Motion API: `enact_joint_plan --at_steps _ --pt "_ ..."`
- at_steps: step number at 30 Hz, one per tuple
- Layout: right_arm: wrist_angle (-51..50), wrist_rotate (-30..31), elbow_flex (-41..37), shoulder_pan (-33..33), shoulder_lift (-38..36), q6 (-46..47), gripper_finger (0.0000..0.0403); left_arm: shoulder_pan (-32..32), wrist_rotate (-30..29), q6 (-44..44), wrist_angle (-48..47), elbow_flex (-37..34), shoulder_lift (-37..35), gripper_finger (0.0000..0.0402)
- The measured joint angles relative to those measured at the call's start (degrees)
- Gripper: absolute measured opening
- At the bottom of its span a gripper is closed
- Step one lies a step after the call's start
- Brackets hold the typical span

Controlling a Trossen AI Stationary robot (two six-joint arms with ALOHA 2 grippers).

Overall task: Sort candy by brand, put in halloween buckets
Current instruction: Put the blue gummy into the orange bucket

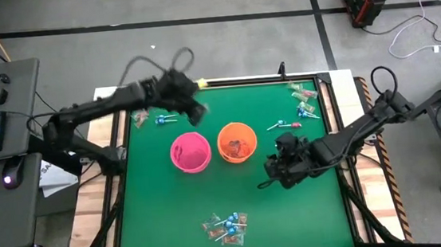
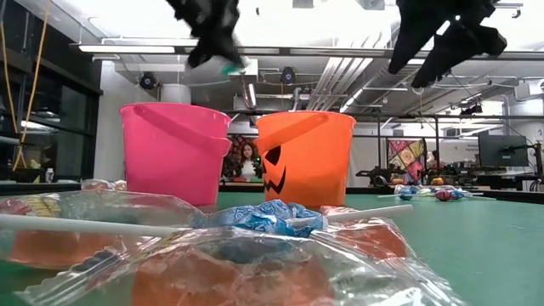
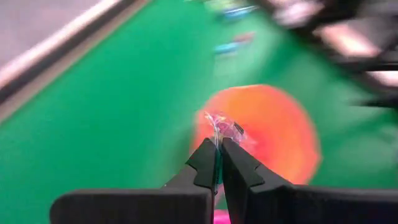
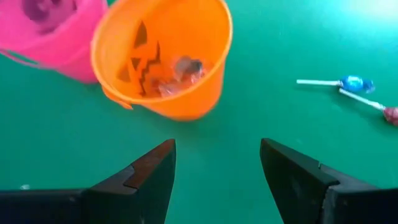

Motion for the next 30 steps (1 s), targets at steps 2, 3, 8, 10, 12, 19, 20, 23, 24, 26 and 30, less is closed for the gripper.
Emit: enact_joint_plan --at_steps 2,3,8,10,12,19,20,23,24,26,30 --pt "0.2 1.9 0.1 0.2 -1.0 0.0 0.0227 -6.4 -1.3 -3.2 5.5 0.1 1.1 0.0001" --pt "0.2 2.9 0.1 0.2 -1.6 0.0 0.0227 -9.2 -2.3 -4.2 8.3 0.2 2.1 0.0001" --pt "0.2 6.9 0.1 0.8 -5.3 -0.4 0.0227 -17.6 -9.5 -5.9 17.5 0.0 8.8 0.0004" --pt "0.4 7.6 0.1 1.0 -6.7 -1.7 0.0227 -18.4 -11.9 -7.7 19.9 0.0 11.1 0.0014" --pt "0.4 7.7 0.2 1.2 -7.8 -3.3 0.0227 -17.7 -12.5 -9.7 20.4 0.1 13.2 0.0031" --pt "0.5 7.4 0.2 2.8 -8.7 -3.4 0.0227 -15.8 -6.2 -11.6 19.5 0.0 17.4 0.0135" --pt "0.5 7.4 0.2 3.0 -8.7 -2.9 0.0227 -15.6 -5.4 -11.5 19.5 0.0 17.4 0.0151" --pt "0.8 7.5 0.2 3.5 -8.7 -1.4 0.0227 -15.4 -3.4 -9.8 19.3 0.0 16.1 0.0189" --pt "0.9 7.7 0.2 3.7 -8.7 -1.1 0.0227 -15.4 -2.8 -8.9 19.2 0.0 15.3 0.0198" --pt "1.4 8.3 0.2 3.8 -8.7 -0.1 0.0227 -15.5 0.6 -6.7 18.5 0.0 13.2 0.0212" --pt "4.6 7.9 0.2 3.8 -8.7 1.4 0.0227 -19.2 7.1 -2.1 12.9 0.1 8.4 0.0219"
